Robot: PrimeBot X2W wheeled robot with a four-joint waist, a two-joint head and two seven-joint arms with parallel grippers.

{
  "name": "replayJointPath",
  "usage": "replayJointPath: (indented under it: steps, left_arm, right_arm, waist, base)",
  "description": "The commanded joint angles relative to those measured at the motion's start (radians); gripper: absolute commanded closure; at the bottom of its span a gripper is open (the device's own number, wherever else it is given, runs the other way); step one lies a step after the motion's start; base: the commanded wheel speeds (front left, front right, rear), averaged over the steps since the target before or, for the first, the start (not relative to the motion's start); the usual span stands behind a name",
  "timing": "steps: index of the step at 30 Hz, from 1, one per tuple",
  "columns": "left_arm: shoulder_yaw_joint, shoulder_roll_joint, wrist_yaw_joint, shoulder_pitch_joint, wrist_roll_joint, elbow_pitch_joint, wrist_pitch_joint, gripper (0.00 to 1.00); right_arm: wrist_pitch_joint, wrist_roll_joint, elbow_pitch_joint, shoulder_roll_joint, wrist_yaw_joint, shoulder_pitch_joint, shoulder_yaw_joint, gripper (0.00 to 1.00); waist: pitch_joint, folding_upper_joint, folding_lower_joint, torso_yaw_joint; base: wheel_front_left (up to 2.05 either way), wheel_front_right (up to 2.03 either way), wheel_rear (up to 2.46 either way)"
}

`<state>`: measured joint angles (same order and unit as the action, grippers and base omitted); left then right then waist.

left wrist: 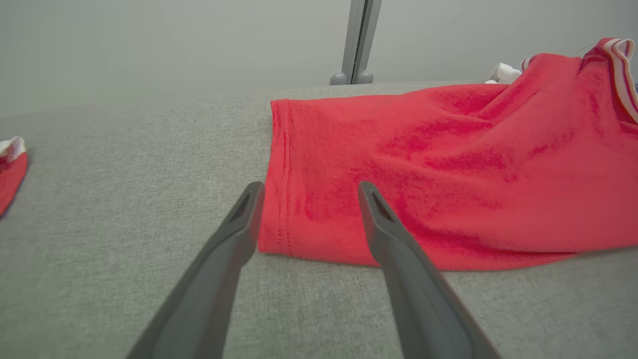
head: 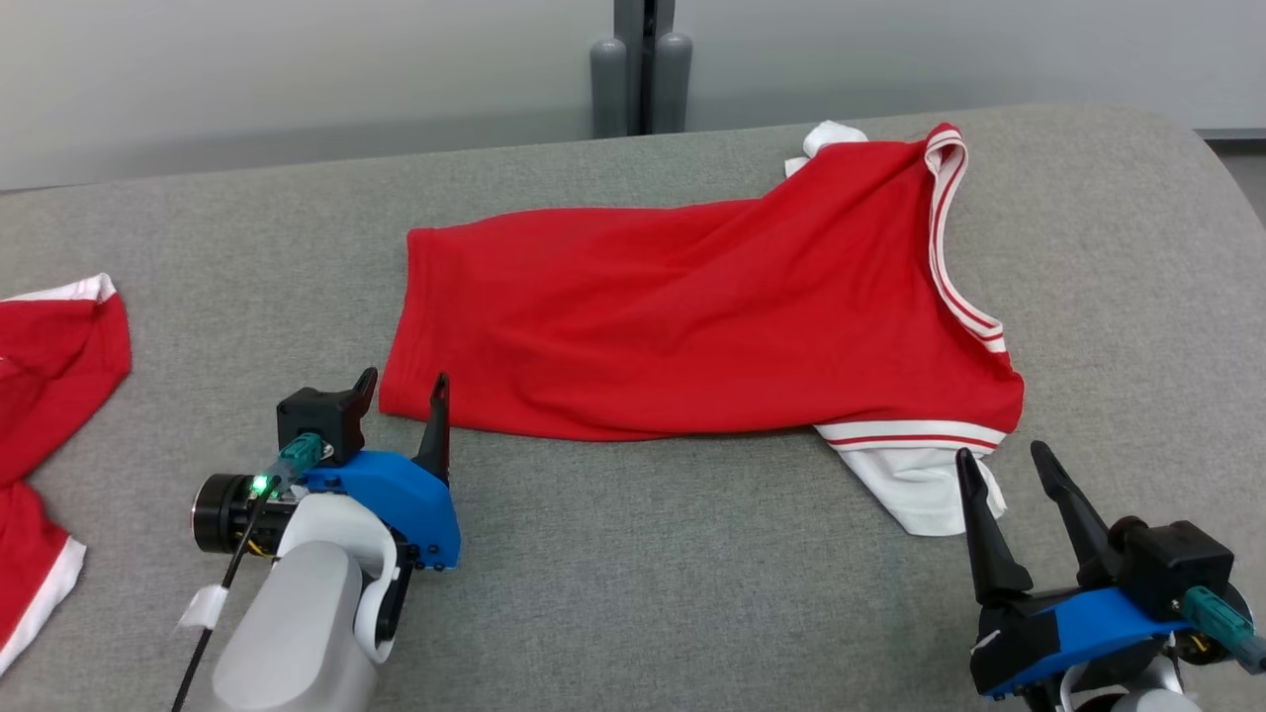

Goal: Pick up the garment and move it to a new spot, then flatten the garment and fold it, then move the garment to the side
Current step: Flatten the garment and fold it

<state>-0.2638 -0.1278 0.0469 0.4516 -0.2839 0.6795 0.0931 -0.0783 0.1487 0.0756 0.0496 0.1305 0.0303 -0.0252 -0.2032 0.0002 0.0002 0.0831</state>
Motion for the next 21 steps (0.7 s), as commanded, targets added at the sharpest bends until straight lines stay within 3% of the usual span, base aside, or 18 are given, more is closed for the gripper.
replayJointPath:
  steps: [1,7,12,13,15,21]
  left_arm:
    - [-0.001,-0.005,-0.006,0.021,0.008,0.015,-0.006,0.00]
    - [0.013,-0.014,-0.057,0.104,0.004,0.148,-0.074,0.00]
    - [0.016,-0.010,-0.036,0.147,-0.023,0.224,-0.125,0.00]
    - [0.015,-0.009,-0.034,0.155,-0.025,0.237,-0.135,0.15]
    - [0.008,-0.008,-0.026,0.161,-0.025,0.254,-0.134,1.00]
    - [0.015,0.007,-0.004,0.160,-0.044,0.243,-0.023,1.00]
  right_arm:
    - [-0.005,0.005,0.002,0.002,0.000,0.013,0.003,0.00]
    - [-0.019,0.027,0.017,0.002,0.000,0.034,0.025,0.00]
    - [-0.030,0.028,0.027,0.002,0.000,0.045,0.023,0.00]
    - [-0.030,0.027,0.030,0.002,0.000,0.046,0.023,0.00]
    - [-0.030,0.026,0.031,0.002,0.000,0.047,0.022,0.00]
    - [-0.025,0.023,0.030,0.002,0.000,0.031,0.011,0.00]
  waist:
    - [-0.005,-0.0002,-0.0002,0.005]
    - [-0.039,-0.0002,-0.0002,0.039]
    - [-0.049,-0.0002,-0.0002,0.048]
    - [-0.049,-0.0002,-0.0002,0.049]
    - [-0.049,-0.0002,-0.0002,0.049]
    - [-0.028,-0.0002,-0.0002,0.023]
  base:
    - [0.00,0.00,0.00]
    - [0.00,0.00,0.00]
    - [0.00,0.00,0.00]
    - [0.00,0.00,0.00]
    - [0.00,0.00,0.00]
    - [0.00,0.00,0.00]
